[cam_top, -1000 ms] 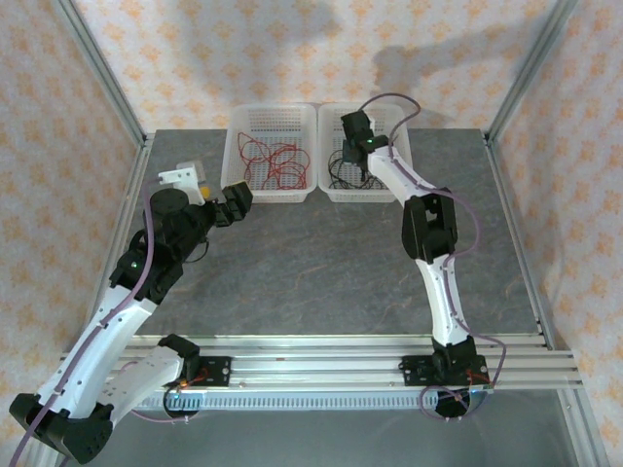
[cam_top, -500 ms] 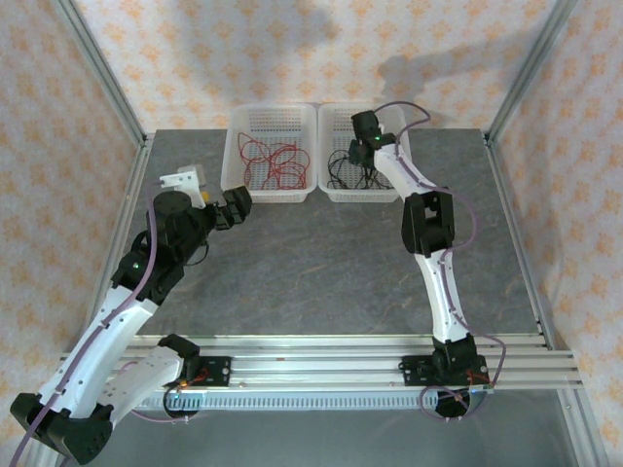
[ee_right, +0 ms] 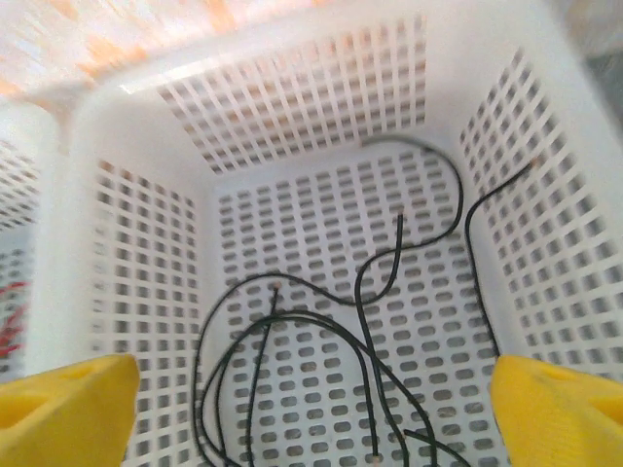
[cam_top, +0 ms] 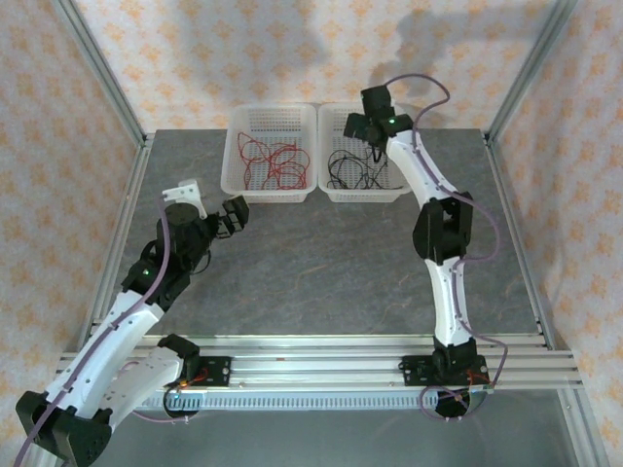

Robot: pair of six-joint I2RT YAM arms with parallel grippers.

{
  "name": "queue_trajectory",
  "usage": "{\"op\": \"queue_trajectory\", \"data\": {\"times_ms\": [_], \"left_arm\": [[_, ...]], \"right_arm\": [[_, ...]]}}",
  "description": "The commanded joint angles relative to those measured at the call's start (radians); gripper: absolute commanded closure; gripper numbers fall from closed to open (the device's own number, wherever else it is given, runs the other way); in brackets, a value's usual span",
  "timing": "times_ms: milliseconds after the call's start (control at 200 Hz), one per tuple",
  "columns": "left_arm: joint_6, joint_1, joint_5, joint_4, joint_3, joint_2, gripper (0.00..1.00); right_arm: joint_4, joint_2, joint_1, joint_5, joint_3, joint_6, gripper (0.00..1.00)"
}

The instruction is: Untangle the cables

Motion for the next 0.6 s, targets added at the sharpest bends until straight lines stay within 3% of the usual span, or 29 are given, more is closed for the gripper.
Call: {"op": "queue_trajectory", "data": {"times_ms": [0,190,300,495,596], "left_arm": [[-0.01,0.0,-0.092,0.132,-0.04,-0.036,0.01],[0.062,0.006,-0.301,0.298,-0.169,-0.086,0.01],[0.162,0.011,-0.444,0.494,-0.311,-0.132,0.01],[0.333,0.018,-0.675,1.016,-0.645,-0.203,0.01],[0.387,0.029,-0.756,1.095,-0.7,-0.132,0.01]], "right_arm": [[-0.016,-0.12,0.002,0.02,-0.051,-0.019,0.0],[0.173,-0.412,0.007,0.074,-0.414,-0.04,0.0],[0.399,-0.664,0.008,0.129,-0.786,-0.051,0.0],[0.899,-1.153,0.003,0.243,-1.49,-0.159,0.0],[1.086,-1.354,-0.001,0.301,-1.786,-0.204,0.0]]}}
